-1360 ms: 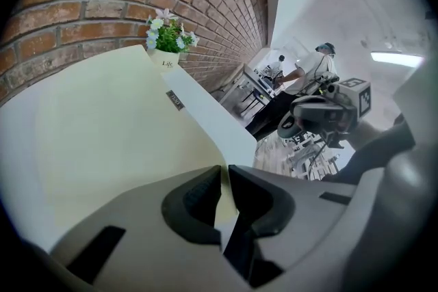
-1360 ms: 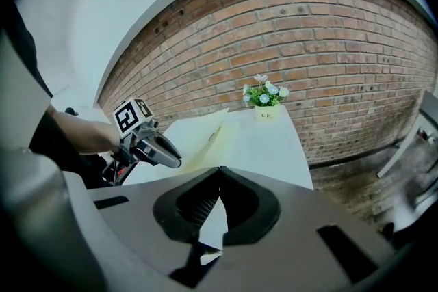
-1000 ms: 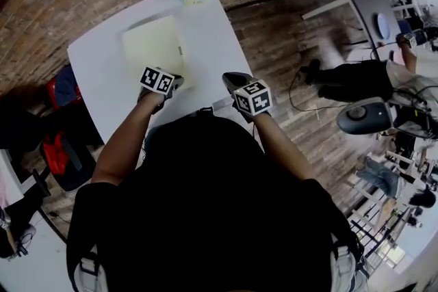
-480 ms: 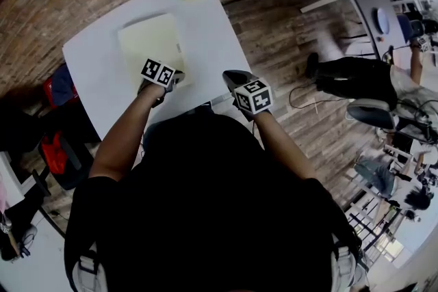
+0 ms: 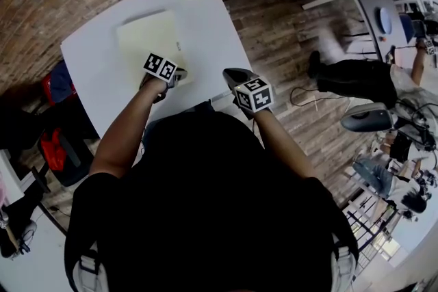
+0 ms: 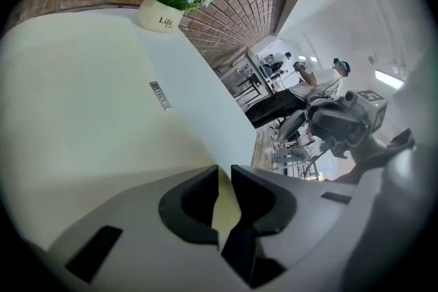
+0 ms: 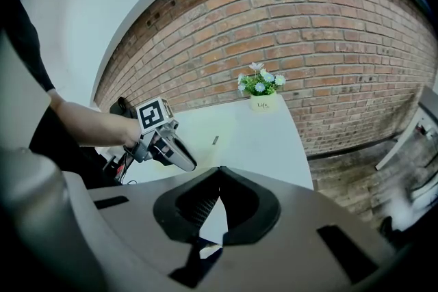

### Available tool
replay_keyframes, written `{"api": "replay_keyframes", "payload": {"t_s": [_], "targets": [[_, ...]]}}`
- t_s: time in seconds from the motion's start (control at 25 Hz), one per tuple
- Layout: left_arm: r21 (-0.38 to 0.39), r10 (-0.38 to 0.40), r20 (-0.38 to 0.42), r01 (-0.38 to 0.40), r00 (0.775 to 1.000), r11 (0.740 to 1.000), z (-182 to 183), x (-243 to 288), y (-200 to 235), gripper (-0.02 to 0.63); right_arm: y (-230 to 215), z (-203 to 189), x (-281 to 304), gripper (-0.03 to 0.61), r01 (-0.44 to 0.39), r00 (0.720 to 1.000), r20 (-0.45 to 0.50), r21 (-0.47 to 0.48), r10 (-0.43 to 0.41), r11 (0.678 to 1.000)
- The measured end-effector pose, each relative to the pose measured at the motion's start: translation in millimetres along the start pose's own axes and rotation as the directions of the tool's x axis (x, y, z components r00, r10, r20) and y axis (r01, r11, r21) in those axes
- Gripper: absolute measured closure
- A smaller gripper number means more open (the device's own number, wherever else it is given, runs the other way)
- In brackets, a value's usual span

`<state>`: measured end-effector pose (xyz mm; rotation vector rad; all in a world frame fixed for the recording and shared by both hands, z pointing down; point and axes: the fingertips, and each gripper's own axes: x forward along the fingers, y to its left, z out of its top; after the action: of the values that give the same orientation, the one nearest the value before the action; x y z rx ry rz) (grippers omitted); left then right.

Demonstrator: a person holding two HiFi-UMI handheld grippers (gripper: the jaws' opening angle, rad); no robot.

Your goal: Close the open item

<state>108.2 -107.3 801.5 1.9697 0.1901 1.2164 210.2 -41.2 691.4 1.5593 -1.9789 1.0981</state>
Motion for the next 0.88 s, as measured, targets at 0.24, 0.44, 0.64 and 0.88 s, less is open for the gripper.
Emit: {"api": "replay_keyframes", "payload": {"t_s": [0.24, 0.44, 0.64, 0.88], "targets": [[-0.016, -0.013, -0.001, 0.013, 1.0, 1.0, -1.0, 3.1, 0.6, 0.545, 1.8, 1.8, 2.5, 0.555, -0.011, 1.0, -0.007, 0.001, 0.011, 1.0], [-0.022, -0.018, 0.001, 0.018, 1.0, 1.0, -1.4, 4.6, 2.0, 0.541, -2.2, 0.1, 3.1, 0.555, -0.005, 1.0, -0.01, 0.004, 0.005, 1.0], [-0.03, -0.015, -0.002, 0.015, 1.0, 0.999, -1.2, 5.6, 1.1, 0.529, -3.8, -2.5, 2.7, 0.555, -0.003, 1.0, -0.011, 0.009, 0.003, 1.0], [-0.033, -0.016, -0.01, 0.016, 1.0, 0.999, -3.1, 8.0, -1.4, 0.489, -4.9, -4.2, 2.2, 0.555, -0.001, 1.0, -0.012, 0.012, 0.001, 1.0]]}}
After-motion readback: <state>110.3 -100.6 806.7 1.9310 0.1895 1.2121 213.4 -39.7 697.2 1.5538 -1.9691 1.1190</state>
